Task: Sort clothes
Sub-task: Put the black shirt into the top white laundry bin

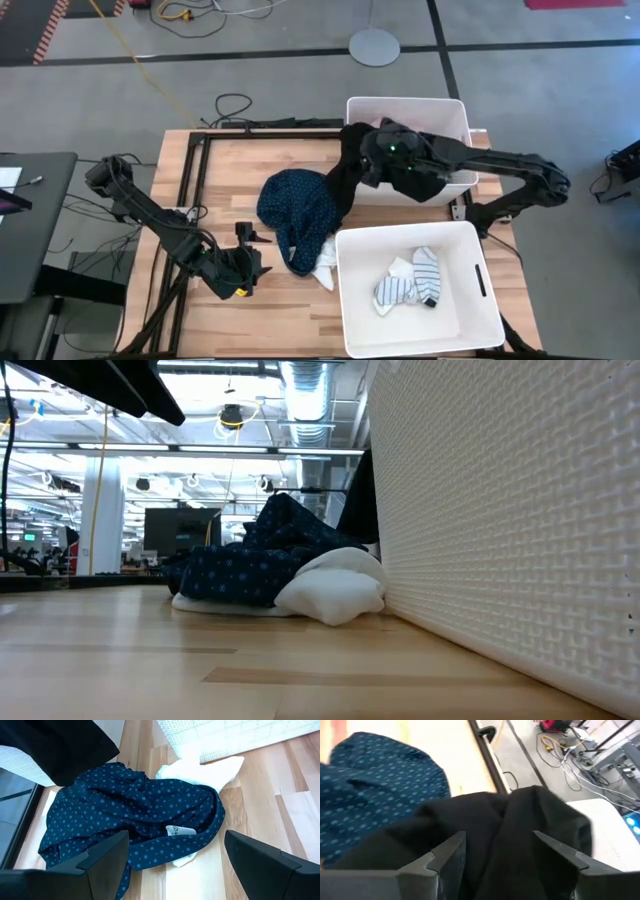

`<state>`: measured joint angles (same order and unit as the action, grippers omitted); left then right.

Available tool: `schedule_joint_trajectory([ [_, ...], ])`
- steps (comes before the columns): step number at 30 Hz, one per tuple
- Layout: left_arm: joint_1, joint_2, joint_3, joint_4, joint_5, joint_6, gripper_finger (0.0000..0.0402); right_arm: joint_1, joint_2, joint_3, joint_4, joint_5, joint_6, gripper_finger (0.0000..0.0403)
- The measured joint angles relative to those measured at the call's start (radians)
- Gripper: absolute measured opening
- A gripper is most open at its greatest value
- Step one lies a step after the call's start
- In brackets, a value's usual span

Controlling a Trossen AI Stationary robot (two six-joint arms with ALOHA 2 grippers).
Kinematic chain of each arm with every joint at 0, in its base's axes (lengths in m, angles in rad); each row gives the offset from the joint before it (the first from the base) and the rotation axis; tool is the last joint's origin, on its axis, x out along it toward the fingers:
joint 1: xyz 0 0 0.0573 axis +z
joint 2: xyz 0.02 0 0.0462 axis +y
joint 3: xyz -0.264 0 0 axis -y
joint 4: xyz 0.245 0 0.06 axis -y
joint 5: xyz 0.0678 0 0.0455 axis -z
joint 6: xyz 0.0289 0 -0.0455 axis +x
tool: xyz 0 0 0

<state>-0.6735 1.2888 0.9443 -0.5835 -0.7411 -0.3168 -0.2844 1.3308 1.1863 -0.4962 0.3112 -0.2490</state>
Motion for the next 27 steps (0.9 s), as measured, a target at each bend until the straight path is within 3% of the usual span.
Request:
schedule_joint_trajectory([
  [5,0.000,0.000,0.000,0.000,0.000,-0.002,0.0322,-0.012,0.046,0.014,0.007,-0.095,-0.015,0.0206],
  [13,0.000,0.005,-0.006,0.014,0.010,-0.001,0.0322,-0.010,0.022,0.017,-0.016,-0.101,0.001,0.0181],
  [20,0.000,0.005,-0.067,0.057,0.017,0.001,0.0322,0.037,-0.055,0.018,-0.019,-0.125,0.016,0.0185],
  [27,0.000,0.005,-0.078,0.119,0.020,0.028,0.0322,0.049,0.008,0.018,-0.040,-0.133,0.031,0.0191],
])
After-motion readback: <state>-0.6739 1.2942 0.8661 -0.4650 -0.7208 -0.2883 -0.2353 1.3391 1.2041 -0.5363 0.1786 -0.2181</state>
